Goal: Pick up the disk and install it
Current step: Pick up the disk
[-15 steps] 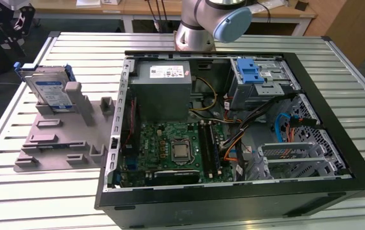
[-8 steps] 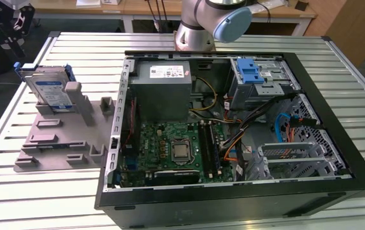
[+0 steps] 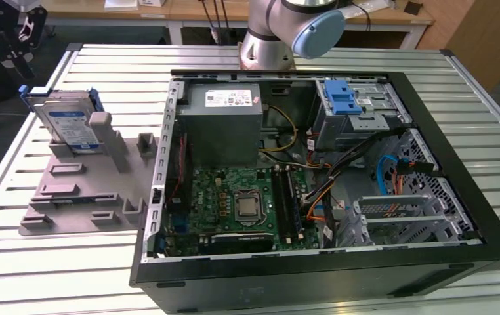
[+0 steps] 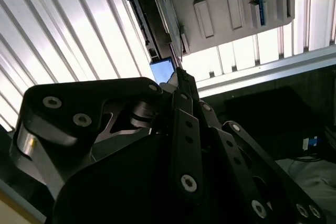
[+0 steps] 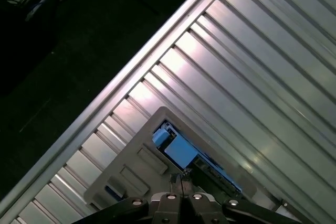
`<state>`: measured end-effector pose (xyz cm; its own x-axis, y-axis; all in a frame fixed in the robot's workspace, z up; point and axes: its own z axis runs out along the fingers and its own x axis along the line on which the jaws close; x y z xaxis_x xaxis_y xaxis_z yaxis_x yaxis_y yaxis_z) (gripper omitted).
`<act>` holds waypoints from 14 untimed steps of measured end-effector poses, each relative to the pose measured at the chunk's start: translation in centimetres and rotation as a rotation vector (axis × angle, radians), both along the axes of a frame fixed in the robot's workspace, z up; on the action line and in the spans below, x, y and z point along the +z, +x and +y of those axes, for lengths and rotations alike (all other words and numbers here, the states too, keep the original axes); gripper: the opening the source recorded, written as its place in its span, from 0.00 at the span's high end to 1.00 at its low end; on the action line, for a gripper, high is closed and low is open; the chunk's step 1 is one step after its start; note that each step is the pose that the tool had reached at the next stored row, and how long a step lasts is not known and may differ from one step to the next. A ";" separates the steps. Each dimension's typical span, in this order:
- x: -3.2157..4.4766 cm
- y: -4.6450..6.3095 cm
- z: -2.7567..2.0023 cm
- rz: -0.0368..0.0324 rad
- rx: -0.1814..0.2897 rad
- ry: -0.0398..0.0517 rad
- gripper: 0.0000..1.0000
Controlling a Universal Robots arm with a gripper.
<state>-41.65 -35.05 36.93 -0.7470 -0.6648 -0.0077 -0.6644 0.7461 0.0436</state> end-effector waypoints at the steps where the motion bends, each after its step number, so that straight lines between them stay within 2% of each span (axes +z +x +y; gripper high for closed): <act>1: 0.00 0.0 0.00 0.0000 0.006 0.0000 0.89; 7: 0.00 0.0 0.00 0.0001 0.043 -0.0001 0.89; 14: 0.00 0.0 0.00 -0.0005 0.109 -0.0001 0.89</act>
<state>-41.67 -35.05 36.93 -0.6703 -0.7420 -0.0080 -0.7416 0.6695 0.0432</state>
